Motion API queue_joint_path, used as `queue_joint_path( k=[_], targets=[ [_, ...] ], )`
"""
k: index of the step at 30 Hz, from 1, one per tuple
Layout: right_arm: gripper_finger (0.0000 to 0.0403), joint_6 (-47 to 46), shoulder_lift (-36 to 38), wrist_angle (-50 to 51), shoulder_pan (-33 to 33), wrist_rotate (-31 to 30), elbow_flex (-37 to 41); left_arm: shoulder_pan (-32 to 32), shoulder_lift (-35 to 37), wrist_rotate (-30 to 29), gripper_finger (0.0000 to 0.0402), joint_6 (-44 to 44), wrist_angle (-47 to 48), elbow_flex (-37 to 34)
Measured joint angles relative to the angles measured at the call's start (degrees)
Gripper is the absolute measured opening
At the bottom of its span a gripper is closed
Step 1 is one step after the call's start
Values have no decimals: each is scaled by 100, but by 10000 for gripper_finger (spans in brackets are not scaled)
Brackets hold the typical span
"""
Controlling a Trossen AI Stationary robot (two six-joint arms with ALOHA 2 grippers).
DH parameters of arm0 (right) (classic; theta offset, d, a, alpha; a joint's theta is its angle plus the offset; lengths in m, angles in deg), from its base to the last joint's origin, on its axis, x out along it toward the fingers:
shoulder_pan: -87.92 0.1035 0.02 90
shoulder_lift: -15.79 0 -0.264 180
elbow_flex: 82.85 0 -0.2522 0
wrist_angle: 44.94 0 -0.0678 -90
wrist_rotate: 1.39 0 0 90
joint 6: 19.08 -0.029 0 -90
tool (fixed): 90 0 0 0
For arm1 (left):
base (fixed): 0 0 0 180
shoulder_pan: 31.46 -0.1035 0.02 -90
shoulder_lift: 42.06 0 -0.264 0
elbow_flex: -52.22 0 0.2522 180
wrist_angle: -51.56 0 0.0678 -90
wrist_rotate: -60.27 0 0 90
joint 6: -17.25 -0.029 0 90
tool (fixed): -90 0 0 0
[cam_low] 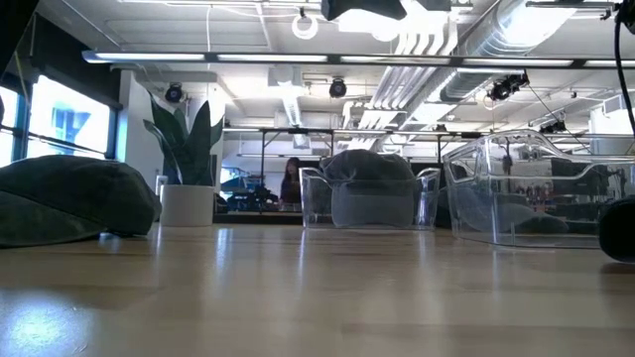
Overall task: Pick & Place hat
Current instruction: Put the bottom black cap into the bottom transparent bin
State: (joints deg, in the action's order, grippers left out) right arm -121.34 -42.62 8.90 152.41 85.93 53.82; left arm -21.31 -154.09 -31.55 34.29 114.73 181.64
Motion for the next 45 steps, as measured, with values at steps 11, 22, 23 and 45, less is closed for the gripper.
queue_joint_path(
  k=[11, 22, 23, 45],
  targets=[
    [249, -231, -2, 389, -2, -601, 48, 0, 0, 572, 246, -20, -401, 0],
    [242, -378, -9, 147, -2, -653, 48, 4, 0, 747, 246, 68, -464, 0],
    [236, -341, -9, 90, -2, -656, 48, 4, 0, 747, 246, 93, -464, 0],
    [7, 1958, -13, -3970, 0, -2649, 37, 465, -9, 919, 246, -339, -1901, 0]
  ],
)
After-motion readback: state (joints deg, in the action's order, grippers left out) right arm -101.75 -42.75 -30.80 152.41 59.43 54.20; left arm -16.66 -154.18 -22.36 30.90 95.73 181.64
